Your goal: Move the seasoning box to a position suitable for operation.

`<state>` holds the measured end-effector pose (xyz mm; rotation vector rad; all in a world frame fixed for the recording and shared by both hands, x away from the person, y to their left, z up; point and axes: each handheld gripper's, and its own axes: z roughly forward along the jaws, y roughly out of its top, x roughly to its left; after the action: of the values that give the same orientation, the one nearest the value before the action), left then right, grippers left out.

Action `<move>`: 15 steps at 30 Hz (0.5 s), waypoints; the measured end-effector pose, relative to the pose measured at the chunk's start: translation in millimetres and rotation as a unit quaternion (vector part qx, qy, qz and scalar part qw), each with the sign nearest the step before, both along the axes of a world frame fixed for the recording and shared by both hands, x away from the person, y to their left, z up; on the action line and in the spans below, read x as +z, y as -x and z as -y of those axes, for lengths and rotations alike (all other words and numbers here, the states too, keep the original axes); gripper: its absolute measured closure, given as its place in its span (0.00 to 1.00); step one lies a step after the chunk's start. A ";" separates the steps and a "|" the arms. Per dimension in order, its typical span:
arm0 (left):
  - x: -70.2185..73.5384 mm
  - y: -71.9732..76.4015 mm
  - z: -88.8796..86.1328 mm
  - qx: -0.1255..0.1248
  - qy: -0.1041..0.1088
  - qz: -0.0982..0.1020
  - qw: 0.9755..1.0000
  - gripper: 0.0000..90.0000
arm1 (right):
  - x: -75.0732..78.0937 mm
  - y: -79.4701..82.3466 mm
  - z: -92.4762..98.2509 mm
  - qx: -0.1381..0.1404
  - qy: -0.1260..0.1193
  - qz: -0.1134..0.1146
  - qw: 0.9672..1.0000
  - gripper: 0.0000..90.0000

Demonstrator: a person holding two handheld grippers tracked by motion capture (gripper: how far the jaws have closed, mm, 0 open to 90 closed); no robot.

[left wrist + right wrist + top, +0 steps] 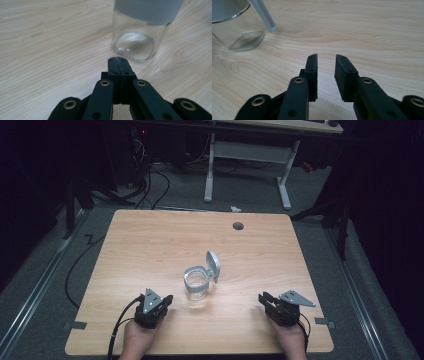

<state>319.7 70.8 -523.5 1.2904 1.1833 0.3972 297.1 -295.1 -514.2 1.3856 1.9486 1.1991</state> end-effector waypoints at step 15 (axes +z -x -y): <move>5.9 -12.1 34.9 -0.010 0.009 -0.001 1.000 1.00 | -2.1 0.5 -2.7 0.007 0.006 -0.002 1.000 0.82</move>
<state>331.8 35.9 -517.6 1.2870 1.1728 0.3697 296.7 -292.4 -516.3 1.3712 1.9676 1.1891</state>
